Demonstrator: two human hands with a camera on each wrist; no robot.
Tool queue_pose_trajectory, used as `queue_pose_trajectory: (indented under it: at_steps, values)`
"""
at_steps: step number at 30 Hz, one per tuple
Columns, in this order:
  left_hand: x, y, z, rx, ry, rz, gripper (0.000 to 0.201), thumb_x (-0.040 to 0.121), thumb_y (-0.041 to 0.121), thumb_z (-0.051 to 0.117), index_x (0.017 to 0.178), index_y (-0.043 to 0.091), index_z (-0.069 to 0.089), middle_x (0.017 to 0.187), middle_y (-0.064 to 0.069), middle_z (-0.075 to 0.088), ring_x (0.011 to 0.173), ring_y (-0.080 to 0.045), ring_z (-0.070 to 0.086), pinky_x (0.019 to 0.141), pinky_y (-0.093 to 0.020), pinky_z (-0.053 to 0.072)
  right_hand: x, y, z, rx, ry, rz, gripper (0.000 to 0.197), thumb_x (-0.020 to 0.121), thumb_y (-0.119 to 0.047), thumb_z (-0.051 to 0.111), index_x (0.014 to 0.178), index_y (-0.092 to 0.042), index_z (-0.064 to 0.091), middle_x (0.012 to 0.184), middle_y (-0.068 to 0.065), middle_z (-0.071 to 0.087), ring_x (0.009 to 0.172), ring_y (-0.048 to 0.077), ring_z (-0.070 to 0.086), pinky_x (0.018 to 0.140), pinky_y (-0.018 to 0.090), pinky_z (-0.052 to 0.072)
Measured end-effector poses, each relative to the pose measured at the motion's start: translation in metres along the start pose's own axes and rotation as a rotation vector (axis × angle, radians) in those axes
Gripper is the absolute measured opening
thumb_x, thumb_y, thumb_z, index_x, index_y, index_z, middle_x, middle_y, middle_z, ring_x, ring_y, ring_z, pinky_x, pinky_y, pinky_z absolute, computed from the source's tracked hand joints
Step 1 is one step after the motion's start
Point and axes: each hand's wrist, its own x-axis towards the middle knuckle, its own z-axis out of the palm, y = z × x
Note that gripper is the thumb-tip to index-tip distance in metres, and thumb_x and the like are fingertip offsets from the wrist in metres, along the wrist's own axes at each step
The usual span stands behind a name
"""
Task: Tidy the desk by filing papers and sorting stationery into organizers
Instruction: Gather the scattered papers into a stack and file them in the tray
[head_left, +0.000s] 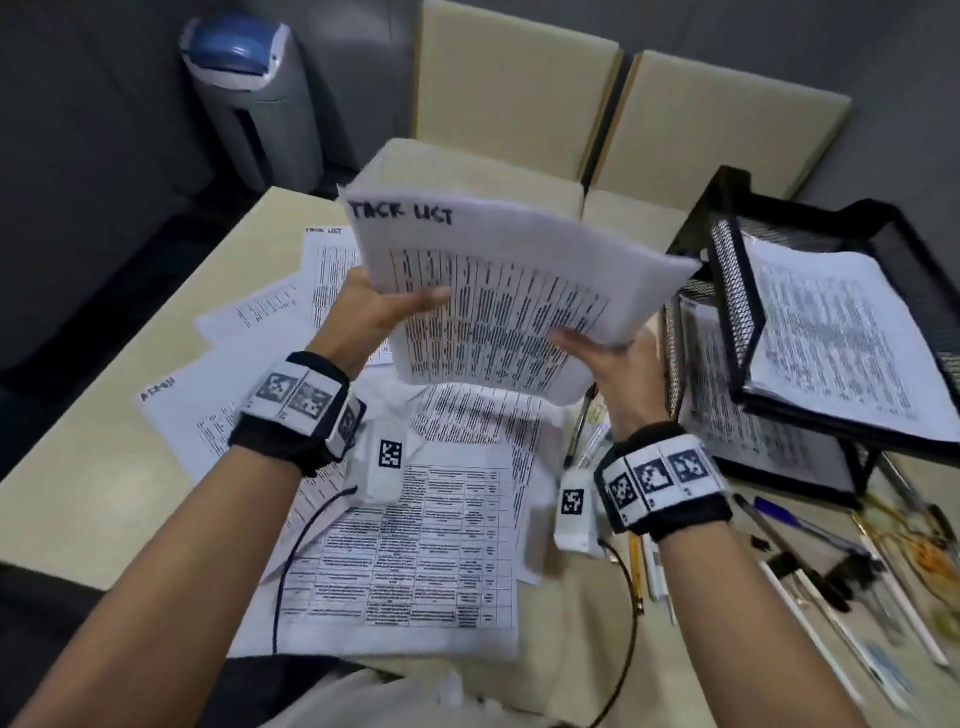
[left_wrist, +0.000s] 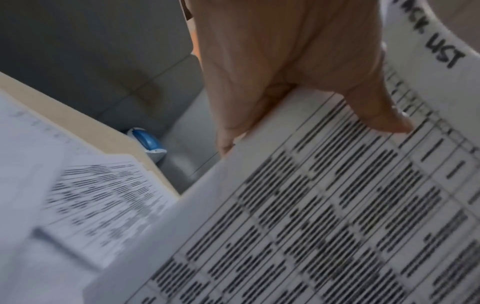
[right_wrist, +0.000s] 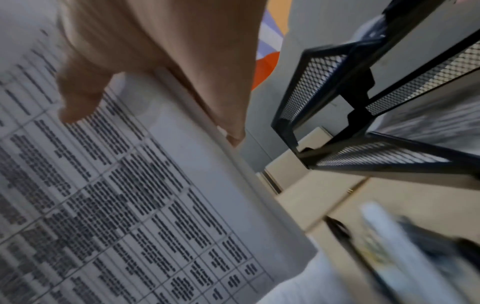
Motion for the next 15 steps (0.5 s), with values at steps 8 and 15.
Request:
queue_pose_trajectory:
  at_steps: [8,15]
  values:
    - [-0.016,-0.022,0.036,0.156,0.009,-0.169,0.015,0.087,0.010,0.061,0.102,0.009,0.060,0.085,0.005,0.060,0.077,0.002,0.059,0.083,-0.026,0.051,0.000,0.032,-0.012,-0.084,0.091,0.145,0.027,0.085,-0.005,0.061,0.112,-0.003,0.054,0.101,0.011,0.061,0.095,0.025,0.059,0.082,0.035,0.050]
    - [0.001,-0.011,0.099,0.077,0.182,-0.278,0.011,0.092,0.013,0.054,0.093,0.014,0.043,0.081,0.002,0.046,0.074,-0.012,0.048,0.059,-0.014,0.045,-0.032,0.057,-0.076,-0.223,-0.005,0.349,0.035,0.093,-0.015,0.053,0.126,-0.009,0.044,0.122,0.004,0.058,0.113,0.023,0.057,0.091,0.033,0.047]
